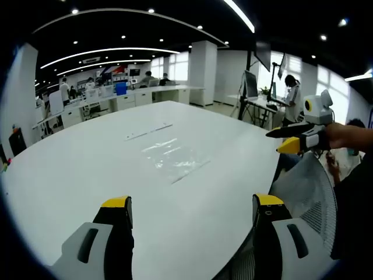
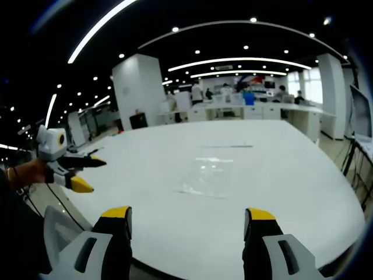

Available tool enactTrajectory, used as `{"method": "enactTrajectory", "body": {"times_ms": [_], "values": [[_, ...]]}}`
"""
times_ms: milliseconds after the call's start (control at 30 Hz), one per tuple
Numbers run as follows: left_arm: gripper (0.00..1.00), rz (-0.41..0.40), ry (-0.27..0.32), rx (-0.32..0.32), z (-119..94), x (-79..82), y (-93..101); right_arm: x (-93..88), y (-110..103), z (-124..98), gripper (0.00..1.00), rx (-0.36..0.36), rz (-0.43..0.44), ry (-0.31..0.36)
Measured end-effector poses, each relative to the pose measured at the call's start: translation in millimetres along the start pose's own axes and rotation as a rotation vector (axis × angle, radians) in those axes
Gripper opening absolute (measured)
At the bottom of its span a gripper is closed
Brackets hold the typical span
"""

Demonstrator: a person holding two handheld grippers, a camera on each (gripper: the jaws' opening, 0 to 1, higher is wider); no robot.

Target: Open the resealable bag by pulling the two sides of the seal apart until the entire bag opening is separated and visibly accessible.

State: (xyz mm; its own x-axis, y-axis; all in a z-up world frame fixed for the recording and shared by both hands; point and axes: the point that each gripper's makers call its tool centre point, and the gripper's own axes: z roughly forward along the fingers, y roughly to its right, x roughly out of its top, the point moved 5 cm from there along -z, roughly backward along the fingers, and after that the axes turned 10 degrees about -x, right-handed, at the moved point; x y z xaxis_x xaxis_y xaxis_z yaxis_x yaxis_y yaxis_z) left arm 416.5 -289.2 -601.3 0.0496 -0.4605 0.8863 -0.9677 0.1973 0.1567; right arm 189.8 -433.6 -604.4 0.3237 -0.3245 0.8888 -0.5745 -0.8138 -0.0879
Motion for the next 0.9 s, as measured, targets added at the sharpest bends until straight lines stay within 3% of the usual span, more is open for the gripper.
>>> {"method": "enactTrajectory", "body": {"times_ms": [200, 533, 900], "values": [[0.85, -0.01, 0.004, 0.004, -1, -1.7, 0.6, 0.5, -2, 0, 0.78, -0.001, 0.002, 0.006], [0.98, -0.014, 0.027, 0.045, -5, 0.6, -4.2, 1.5, 0, 0, 0.78, -0.004, 0.0, 0.008], [0.99, -0.001, 0.017, 0.056, -12, -4.9, -4.7, -2.2, 1, -1, 0.78, -0.015, 0.007, 0.0]]}}
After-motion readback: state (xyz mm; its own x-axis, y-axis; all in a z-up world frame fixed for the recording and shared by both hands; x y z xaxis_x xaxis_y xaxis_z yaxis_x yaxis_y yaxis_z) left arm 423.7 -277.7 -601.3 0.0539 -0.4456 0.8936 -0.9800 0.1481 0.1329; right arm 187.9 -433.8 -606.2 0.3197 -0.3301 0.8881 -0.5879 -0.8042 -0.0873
